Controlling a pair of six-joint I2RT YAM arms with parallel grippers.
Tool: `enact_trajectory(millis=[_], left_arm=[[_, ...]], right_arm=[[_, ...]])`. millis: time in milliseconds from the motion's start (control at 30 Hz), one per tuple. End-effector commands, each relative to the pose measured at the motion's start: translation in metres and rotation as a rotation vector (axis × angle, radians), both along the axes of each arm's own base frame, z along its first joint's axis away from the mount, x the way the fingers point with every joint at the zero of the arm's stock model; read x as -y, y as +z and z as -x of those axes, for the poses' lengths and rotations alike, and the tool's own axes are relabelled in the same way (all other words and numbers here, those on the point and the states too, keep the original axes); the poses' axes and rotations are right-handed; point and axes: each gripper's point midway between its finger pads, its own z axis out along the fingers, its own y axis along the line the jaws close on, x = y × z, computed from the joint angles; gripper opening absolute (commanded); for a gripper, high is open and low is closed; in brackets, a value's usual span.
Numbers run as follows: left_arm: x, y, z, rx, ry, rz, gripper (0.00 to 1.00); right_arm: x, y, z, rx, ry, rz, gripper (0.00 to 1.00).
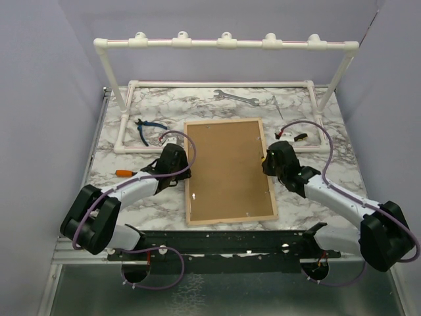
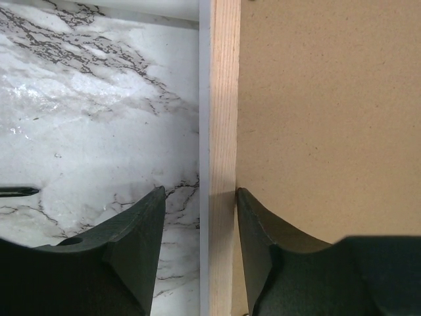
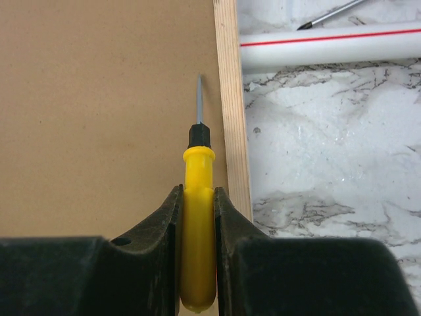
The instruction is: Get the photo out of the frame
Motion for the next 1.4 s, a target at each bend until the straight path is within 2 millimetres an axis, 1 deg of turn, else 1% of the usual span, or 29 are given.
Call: enact_trajectory(millis=[0,200,500,733,867,1033,1133,1367], left_arm=[[0.003,0.008,-0.015,0.04,-0.001,-0.016,0.48],[0.0,0.005,-0.016,0.037,0.002,-0.037,0.42],[-0.004,0.0,-0.015,0.028,0.008,-0.062,0.25],[-0.008,0.0,-0.015,0.026,0.01,-0.083,0.18],[-0.009,0.0,-0.015,0.029,0.007,-0.094,0.15],[-0.012,-0.003,-0.013,0.019,-0.001,-0.116,0.03],[-0.012,-0.004,-0.013,0.014,-0.008,-0.128,0.0],[-0.012,-0.007,-0.013,0.007,-0.021,-0.145,0.0]], right_arm=[[0.007,0.01,-0.019,0.027,-0.039,0.072,0.01],[0.012,0.012,-0.028,0.042,-0.053,0.126,0.01],[0.011,0.002,-0.037,-0.003,-0.036,0.161,0.01],[0.011,0.002,-0.047,-0.008,-0.018,0.206,0.01],[0.011,-0.002,-0.052,-0.018,-0.014,0.215,0.01],[0.008,-0.006,-0.062,-0.033,0.001,0.176,0.01],[0.008,-0.005,-0.068,-0.031,0.002,0.16,0.01],[0.011,-0.006,-0.087,-0.038,-0.009,0.146,0.01]])
